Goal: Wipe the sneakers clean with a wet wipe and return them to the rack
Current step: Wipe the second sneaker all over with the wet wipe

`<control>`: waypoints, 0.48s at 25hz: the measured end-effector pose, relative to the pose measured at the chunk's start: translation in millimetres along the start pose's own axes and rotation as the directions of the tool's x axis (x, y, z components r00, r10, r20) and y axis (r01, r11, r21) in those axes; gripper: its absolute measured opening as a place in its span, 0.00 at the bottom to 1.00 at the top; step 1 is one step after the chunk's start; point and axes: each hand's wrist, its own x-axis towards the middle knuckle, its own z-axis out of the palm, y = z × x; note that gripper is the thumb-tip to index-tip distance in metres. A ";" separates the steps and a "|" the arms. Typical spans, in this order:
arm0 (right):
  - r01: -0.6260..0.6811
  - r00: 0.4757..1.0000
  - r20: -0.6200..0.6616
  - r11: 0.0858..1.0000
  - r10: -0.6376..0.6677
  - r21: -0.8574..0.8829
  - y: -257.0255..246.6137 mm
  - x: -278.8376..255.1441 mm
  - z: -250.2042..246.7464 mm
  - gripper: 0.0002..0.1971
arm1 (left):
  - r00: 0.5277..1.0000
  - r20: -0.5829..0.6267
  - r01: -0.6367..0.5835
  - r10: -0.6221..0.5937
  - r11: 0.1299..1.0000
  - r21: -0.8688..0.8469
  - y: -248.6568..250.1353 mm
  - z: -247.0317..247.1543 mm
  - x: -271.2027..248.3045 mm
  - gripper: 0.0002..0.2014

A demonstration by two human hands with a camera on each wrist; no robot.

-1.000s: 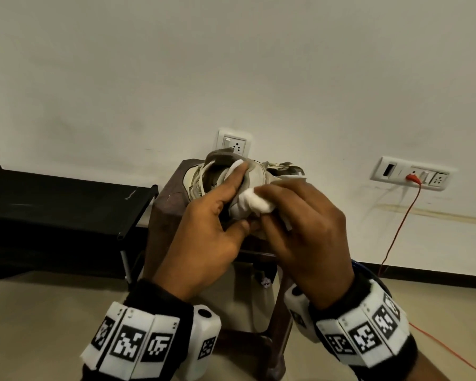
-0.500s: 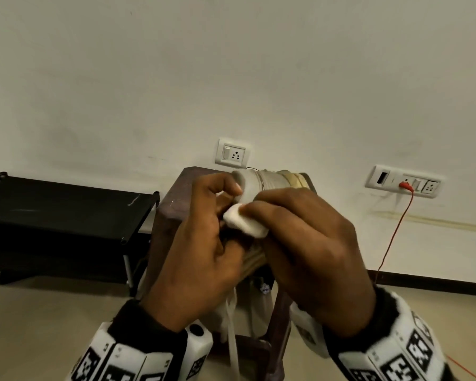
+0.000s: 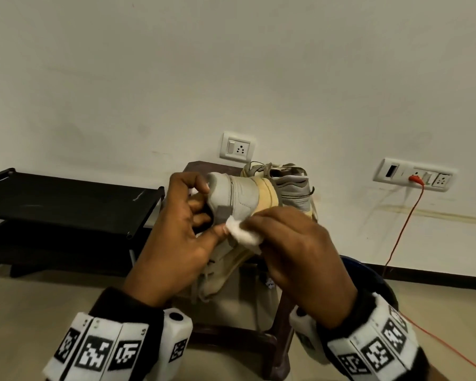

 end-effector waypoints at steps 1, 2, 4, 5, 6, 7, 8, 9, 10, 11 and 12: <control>-0.034 0.997 -0.062 0.999 0.034 -0.001 5.2 3.3 2.8 0.12 | 1.000 0.014 0.016 -0.015 1.000 -0.017 -2.2 0.2 0.8 0.29; -0.091 0.989 -0.119 0.996 0.092 0.011 11.0 9.1 4.9 0.12 | 0.999 0.039 0.036 -0.036 0.999 -0.015 -4.3 1.4 0.2 0.28; -0.213 0.966 -0.137 0.975 0.219 0.057 26.0 26.3 4.0 0.09 | 0.995 0.083 0.057 -0.060 0.998 0.030 -8.1 5.6 -1.2 0.27; -0.251 0.962 -0.095 0.965 0.257 0.075 33.1 32.5 3.0 0.09 | 0.993 0.093 0.062 -0.067 0.997 0.052 -10.2 7.3 -1.4 0.28; -0.256 0.964 -0.050 0.964 0.260 0.080 37.6 36.1 2.7 0.09 | 0.994 0.090 0.062 -0.068 0.996 0.071 -12.7 7.1 -0.7 0.28; -0.234 0.972 -0.015 0.969 0.236 0.075 39.1 35.9 3.2 0.09 | 0.995 0.082 0.058 -0.065 0.995 0.084 -15.9 6.6 1.0 0.28; -0.201 0.980 0.018 0.977 0.200 0.068 37.6 33.1 3.3 0.10 | 0.995 0.075 0.055 -0.062 0.994 0.094 -18.8 5.6 2.9 0.28; -0.162 0.986 0.055 0.985 0.159 0.055 34.0 27.9 3.4 0.11 | 0.996 0.067 0.057 -0.064 0.993 0.101 -21.6 4.9 4.4 0.28; -0.120 0.989 0.093 0.992 0.116 0.040 28.8 21.0 4.0 0.12 | 0.996 0.054 0.063 -0.069 0.993 0.099 -24.3 4.6 5.9 0.28; -0.085 0.990 0.115 0.996 0.081 0.031 23.6 14.4 5.1 0.13 | 0.997 0.036 0.071 -0.074 0.994 0.084 -27.1 4.0 7.3 0.28; -0.067 0.993 0.103 0.997 0.064 0.027 21.6 10.4 6.9 0.13 | 0.996 0.026 0.078 -0.079 0.995 0.060 -29.0 3.7 8.8 0.27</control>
